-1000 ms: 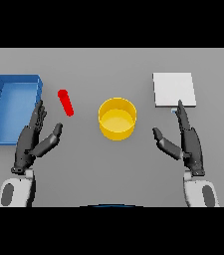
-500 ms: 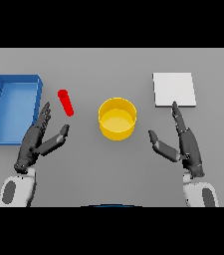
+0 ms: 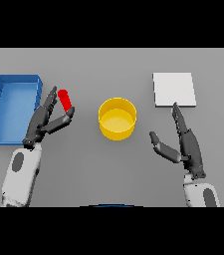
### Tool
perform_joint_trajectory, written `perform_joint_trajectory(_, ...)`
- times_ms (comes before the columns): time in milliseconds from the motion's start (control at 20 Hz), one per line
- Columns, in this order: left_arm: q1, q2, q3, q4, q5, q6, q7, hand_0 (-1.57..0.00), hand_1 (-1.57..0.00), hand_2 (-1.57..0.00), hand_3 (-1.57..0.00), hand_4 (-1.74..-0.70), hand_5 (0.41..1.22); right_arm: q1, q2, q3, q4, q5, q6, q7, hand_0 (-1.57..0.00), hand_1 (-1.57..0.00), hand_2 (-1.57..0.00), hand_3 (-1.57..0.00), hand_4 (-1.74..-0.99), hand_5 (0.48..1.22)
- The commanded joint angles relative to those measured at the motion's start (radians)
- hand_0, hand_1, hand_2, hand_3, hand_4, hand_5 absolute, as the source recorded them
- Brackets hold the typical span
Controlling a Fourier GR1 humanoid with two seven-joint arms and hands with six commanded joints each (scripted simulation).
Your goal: Pick up the red beaker and tilt it to pour out 1 green nut into yellow bowl. Pick up the yellow bowl and place it on the metallic measuring scale.
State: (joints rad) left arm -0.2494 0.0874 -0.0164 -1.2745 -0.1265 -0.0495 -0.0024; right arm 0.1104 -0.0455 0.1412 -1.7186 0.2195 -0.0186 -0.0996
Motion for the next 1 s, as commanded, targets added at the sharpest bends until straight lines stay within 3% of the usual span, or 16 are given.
perform_joint_trajectory(0,-0.013,-0.002,0.001,0.021,-0.005,0.002,-0.024,0.0,0.0,0.0,0.0,-1.19,0.641,-0.001,-0.003,0.0,0.001,0.008,-0.004,-0.004,0.0,0.0,0.0,0.0,-1.222,0.626)
perform_joint_trajectory(550,-0.213,-0.013,0.035,0.275,-0.055,0.061,-0.06,0.0,0.0,0.0,0.0,-1.22,0.678,0.019,0.0,0.001,-0.033,-0.003,-0.001,0.013,0.0,0.0,0.0,0.0,-1.241,0.641)
perform_joint_trajectory(800,-0.273,-0.042,0.102,0.403,0.001,0.062,-0.189,0.0,0.0,-0.01,0.0,-1.3,0.719,0.019,-0.008,-0.011,-0.03,-0.012,0.0,0.018,0.0,0.0,0.0,0.0,-1.246,0.646)
perform_joint_trajectory(850,-0.282,-0.055,0.111,0.431,0.006,0.069,-0.203,0.0,-0.01,-0.05,-0.04,-1.33,0.738,0.021,-0.004,-0.012,-0.027,-0.02,0.002,0.017,0.0,0.0,0.0,0.0,-1.244,0.644)
perform_joint_trajectory(950,-0.283,-0.069,0.118,0.442,0.01,0.084,-0.235,-0.21,-0.23,-0.29,-0.25,-1.4,0.787,0.028,-0.011,-0.01,-0.05,-0.021,0.008,0.026,0.0,0.0,0.0,0.0,-1.24,0.645)
